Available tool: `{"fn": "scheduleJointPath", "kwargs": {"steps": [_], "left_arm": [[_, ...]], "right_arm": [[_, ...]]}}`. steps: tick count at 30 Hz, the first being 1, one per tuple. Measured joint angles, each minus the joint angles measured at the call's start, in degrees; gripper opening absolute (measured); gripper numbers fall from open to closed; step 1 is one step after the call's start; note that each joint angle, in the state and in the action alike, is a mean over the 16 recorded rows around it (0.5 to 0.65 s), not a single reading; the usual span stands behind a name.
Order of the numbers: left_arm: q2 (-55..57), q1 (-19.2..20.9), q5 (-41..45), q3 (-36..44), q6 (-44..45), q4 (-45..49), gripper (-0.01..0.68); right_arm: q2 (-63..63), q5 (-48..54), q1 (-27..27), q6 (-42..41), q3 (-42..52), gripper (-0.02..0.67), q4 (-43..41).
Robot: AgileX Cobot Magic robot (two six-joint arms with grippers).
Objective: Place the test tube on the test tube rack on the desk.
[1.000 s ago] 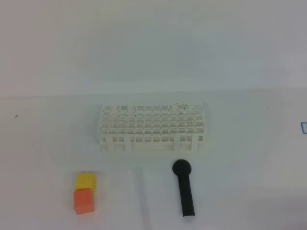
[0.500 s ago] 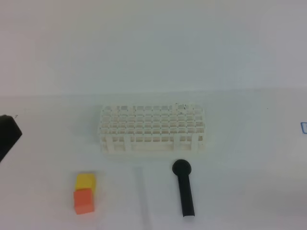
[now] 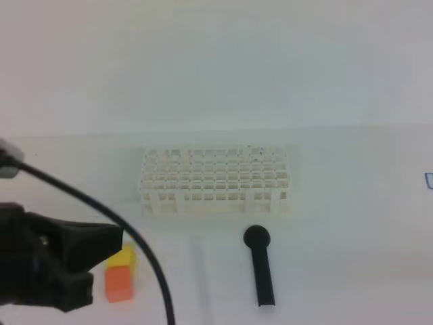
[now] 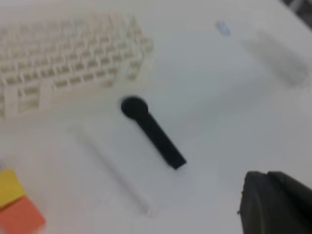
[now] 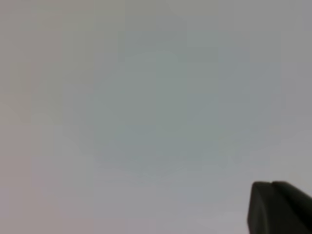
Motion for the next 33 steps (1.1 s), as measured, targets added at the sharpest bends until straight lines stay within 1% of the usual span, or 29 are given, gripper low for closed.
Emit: {"fn": "scheduleJointPath", "kwargs": {"steps": [4, 8, 11, 14, 17, 19, 22, 25, 28, 33], "left_arm": [[7.57, -0.02, 6.68, -4.39, -3.73, 2.59, -0.001], [14.30, -0.42, 11.86, -8.51, -6.98, 4.80, -0.001], [18.57, -1.60, 14.64, -10.91, -9.92, 6.37, -0.001], [21.95, -3.81, 16.56, -12.48, -13.23, 7.94, -0.001], [24.37, -7.28, 17.31, -13.24, -17.14, 10.50, -0.001], [25.62, -10.03, 17.21, -13.39, -20.39, 12.68, -0.001], [27.20, -14.27, 16.48, -13.41, -25.73, 16.08, -0.001], [28.78, -18.09, 15.54, -13.39, -31.27, 19.53, -0.001], [30.55, -21.04, 14.40, -13.38, -36.55, 22.88, -0.001], [34.39, -23.18, 12.32, -13.36, -43.62, 26.47, 0.016]], "right_arm": [[2.85, -0.44, 0.05, 18.32, -5.43, -0.001, -25.92], [8.74, -5.45, 0.55, 35.43, -13.19, -0.001, -51.75], [14.85, -12.45, 1.35, 45.68, -19.63, -0.001, -66.86], [21.69, -20.43, 2.74, 52.49, -25.83, -0.001, -77.63], [28.18, -27.75, 4.84, 55.97, -31.20, -0.001, -83.42], [31.87, -31.23, 6.54, 56.99, -33.99, -0.001, -84.99], [36.19, -33.77, 9.11, 58.19, -37.05, -0.001, -86.02], [39.05, -33.65, 11.45, 59.64, -38.95, -0.001, -86.38], [40.88, -31.55, 13.35, 61.63, -39.94, -0.001, -86.47], [42.97, -25.82, 15.04, 64.58, -40.02, -0.001, -86.47]]}}
